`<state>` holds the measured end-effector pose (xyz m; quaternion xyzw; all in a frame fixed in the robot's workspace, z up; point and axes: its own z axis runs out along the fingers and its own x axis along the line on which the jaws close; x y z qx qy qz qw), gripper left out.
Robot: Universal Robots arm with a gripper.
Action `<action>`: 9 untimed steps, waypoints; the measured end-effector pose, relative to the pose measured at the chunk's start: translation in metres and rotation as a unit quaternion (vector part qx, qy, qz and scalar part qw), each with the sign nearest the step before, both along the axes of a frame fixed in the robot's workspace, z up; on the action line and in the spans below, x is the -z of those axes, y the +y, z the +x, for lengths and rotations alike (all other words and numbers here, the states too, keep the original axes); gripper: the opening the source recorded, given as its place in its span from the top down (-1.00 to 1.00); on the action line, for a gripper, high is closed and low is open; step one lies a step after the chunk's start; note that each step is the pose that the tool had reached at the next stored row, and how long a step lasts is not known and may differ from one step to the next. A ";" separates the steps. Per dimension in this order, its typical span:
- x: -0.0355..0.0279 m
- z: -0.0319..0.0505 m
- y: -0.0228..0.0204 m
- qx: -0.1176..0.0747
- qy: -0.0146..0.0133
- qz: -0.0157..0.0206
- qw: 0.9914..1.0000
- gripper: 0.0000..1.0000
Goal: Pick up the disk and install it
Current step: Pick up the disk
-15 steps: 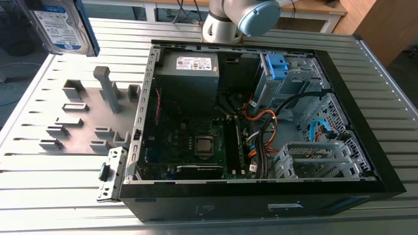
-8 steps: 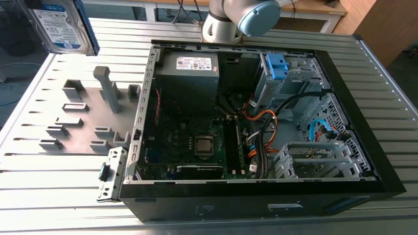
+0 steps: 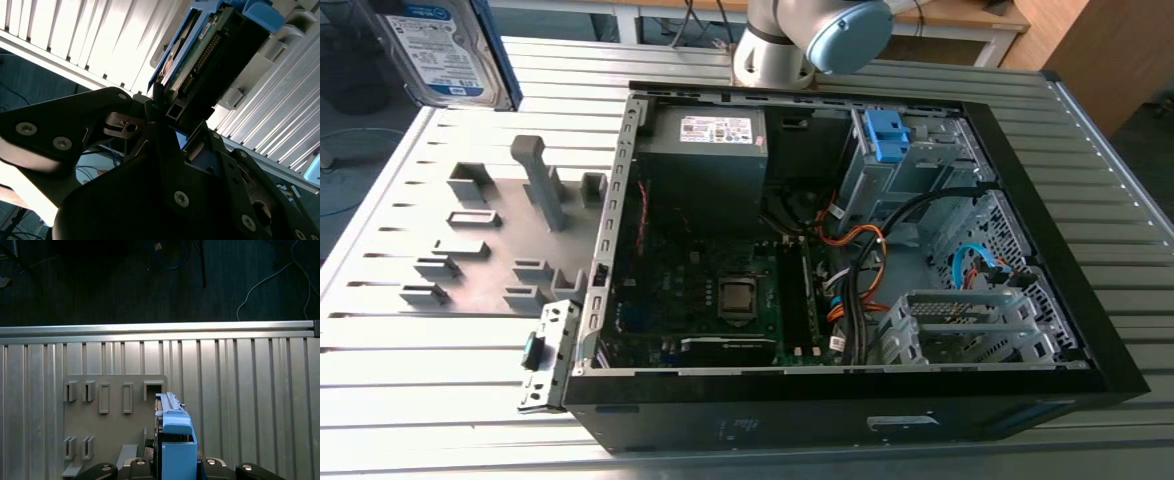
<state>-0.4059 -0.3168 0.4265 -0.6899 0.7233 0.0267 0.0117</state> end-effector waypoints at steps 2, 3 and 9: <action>-0.0008 0.0000 0.0000 0.000 0.000 0.000 1.000 0.27; -0.0012 0.0000 0.0000 0.000 0.000 0.000 1.000 0.27; -0.0034 0.0000 0.0000 0.000 0.000 0.000 1.000 0.27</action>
